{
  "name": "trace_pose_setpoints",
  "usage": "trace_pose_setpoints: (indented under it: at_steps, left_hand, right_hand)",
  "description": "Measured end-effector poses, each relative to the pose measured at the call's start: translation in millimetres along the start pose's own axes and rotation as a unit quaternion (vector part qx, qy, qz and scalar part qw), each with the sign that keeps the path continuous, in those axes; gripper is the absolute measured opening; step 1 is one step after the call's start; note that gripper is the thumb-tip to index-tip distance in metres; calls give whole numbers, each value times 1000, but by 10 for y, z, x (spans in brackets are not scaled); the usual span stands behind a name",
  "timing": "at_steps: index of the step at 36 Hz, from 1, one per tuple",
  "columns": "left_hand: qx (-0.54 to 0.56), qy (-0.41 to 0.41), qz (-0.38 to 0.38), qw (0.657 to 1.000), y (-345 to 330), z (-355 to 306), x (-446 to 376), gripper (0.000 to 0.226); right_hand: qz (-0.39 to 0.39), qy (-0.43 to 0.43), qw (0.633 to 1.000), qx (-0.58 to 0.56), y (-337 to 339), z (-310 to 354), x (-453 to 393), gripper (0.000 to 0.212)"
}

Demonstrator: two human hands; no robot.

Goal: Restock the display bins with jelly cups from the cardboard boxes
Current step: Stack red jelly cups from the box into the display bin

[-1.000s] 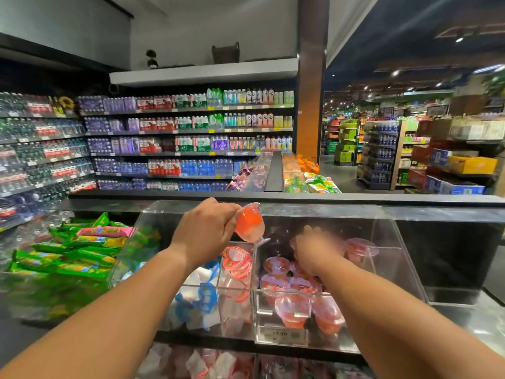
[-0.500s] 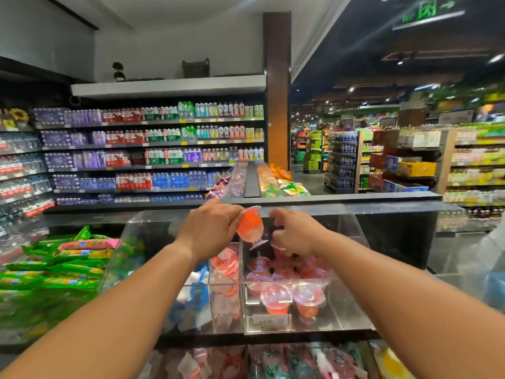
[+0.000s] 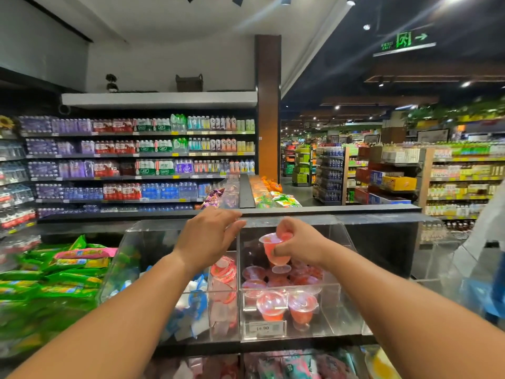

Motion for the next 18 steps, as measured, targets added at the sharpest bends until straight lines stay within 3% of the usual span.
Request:
trace_pose_setpoints:
  at_steps: [8,11,14,18]
  left_hand:
    - [9,13,-36,999,-64,190,72,69]
    - [11,16,-33,999,-87,225,79,75]
    - [13,17,-41,999,-118,285,87,69]
    - [4,27,-42,999,-171,383,86,52]
  right_hand:
    - [12,-21,991,129,-313,-201,-472,31]
    - [42,-30,970,237,-454,-254,-662,31]
    - [38,-39,940,335,-558,-343,-887,44]
    - [32,-33,922,385,-673,-446,-1131,54]
Point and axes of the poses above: each hand's wrist, its own x-axis away from the middle knuckle, its own y-axis out of the back of the hand, z = x × y, the point moved 2 cm from there along -x, towards the middle knuckle, and after that the axes turned 12 degrees about z, right-handed, at the moved point
